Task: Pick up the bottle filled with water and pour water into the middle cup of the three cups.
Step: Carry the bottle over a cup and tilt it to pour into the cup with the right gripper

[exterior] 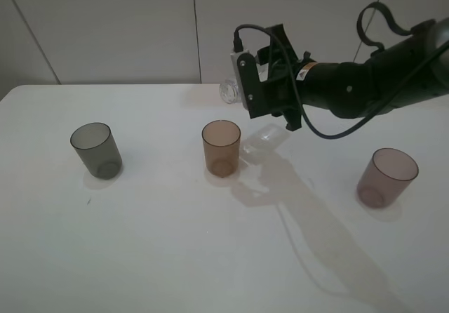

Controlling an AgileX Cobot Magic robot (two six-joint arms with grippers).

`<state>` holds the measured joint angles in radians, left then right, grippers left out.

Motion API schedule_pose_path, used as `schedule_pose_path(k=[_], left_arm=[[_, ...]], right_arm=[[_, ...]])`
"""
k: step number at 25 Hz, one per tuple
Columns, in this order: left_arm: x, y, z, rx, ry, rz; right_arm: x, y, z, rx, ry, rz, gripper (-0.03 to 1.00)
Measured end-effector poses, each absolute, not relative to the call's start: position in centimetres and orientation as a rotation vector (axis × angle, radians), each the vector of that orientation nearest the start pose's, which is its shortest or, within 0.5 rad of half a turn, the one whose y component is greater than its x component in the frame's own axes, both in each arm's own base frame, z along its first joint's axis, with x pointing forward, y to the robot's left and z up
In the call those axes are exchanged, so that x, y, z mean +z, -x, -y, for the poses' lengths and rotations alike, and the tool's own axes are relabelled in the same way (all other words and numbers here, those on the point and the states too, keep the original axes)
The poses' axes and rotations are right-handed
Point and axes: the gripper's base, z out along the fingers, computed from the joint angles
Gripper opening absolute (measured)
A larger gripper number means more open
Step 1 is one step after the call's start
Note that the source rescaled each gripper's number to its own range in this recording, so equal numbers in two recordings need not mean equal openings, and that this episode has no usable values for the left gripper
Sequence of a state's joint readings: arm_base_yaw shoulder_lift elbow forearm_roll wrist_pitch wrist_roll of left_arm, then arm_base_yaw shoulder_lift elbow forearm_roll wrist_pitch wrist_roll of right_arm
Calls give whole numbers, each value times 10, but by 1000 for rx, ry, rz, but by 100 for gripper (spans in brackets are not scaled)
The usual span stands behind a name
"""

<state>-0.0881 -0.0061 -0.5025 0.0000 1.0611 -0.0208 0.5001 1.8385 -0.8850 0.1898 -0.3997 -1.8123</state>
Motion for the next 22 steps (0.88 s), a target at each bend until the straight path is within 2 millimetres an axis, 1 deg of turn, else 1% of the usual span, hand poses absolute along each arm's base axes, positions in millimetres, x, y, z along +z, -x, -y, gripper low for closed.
schedule_pose_path(k=[5, 13, 22], left_arm=[[278, 6, -1, -68, -68, -2036], [278, 6, -1, -68, -68, -2036], [278, 6, -1, -68, -68, -2036]], right_arm=[[167, -329, -173, -770, 1851, -1066, 3], [154, -319, -167, -767, 1879, -1071, 3], [156, -315, -174, -768, 1868, -1040, 3]])
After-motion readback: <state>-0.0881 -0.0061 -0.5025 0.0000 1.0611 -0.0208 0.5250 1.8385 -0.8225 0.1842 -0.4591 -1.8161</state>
